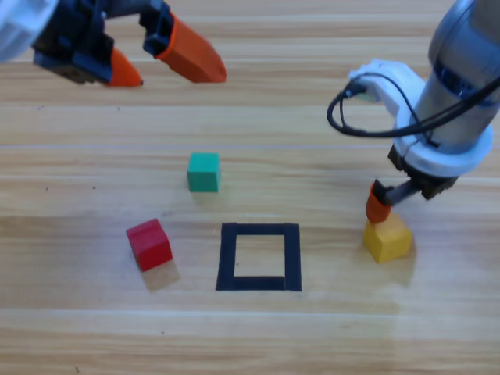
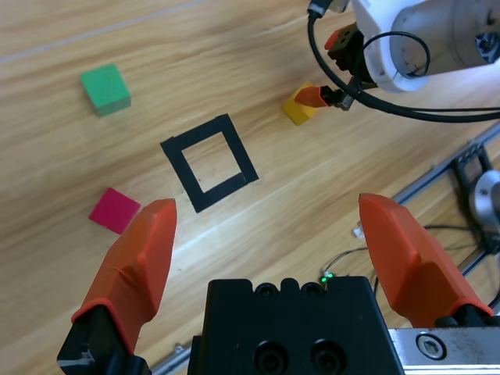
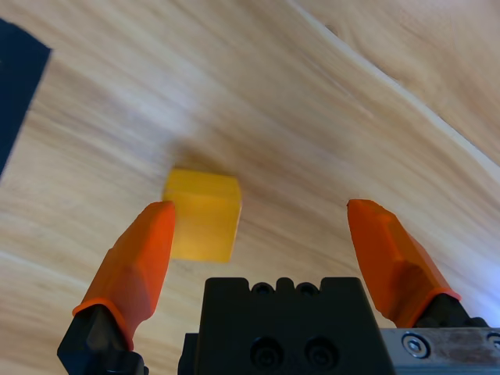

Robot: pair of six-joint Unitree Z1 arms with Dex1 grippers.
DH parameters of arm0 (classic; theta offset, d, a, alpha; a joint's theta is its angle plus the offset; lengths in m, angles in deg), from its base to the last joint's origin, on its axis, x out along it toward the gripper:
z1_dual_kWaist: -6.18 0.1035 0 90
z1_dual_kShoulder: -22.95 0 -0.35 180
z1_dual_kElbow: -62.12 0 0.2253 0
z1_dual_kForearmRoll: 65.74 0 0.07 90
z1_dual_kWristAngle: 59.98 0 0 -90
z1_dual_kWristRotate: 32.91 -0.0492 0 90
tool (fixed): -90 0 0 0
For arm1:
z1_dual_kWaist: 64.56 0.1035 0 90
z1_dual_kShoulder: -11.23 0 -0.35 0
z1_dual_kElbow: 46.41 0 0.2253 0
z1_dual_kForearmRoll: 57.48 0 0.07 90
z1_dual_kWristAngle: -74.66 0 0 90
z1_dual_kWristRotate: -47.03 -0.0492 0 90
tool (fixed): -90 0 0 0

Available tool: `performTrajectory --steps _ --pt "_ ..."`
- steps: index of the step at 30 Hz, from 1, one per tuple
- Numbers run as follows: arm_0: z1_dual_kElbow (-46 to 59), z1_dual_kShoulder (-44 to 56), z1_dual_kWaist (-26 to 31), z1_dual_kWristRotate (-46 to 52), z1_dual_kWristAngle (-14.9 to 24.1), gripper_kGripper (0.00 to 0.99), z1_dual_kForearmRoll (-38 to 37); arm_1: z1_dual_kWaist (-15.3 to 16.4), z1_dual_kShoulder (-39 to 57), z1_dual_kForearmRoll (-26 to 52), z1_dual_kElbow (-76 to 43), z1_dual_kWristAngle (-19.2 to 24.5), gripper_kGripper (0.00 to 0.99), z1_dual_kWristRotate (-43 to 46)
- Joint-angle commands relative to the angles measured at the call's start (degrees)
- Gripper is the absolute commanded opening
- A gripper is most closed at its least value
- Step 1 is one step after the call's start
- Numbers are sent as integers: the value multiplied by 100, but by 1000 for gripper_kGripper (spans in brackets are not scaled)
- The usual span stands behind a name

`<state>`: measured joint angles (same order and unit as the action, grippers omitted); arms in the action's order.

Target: Stack the blocks in the rectangular block: red at the bottom, yellow in the middle, green on top

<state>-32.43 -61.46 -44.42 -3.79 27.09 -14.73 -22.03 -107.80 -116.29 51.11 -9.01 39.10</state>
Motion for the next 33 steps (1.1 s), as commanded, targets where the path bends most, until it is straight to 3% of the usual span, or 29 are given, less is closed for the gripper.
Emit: performTrajectory --steps 1,9,17,20,24,30,33 --pt "247 -198 112 867 319 990 -67 -175 -578 100 115 -61 976 -16" --pt "652 -453 121 2423 1136 971 118 -166 -578 100 -61 -773 960 142" --pt "678 -558 121 2765 1567 933 496 -166 -543 109 -245 -756 953 397" --pt "555 -778 200 2651 1532 936 636 -158 -534 109 -324 -756 953 880" --pt "151 -1358 323 2431 1286 948 979 -158 -543 109 -377 -835 953 880" --pt "-1352 -2571 323 2282 1242 963 2289 -158 -578 126 -368 -615 954 863" --pt "-1581 -2703 340 2291 1233 957 2508 -149 -604 206 -359 -782 943 863"
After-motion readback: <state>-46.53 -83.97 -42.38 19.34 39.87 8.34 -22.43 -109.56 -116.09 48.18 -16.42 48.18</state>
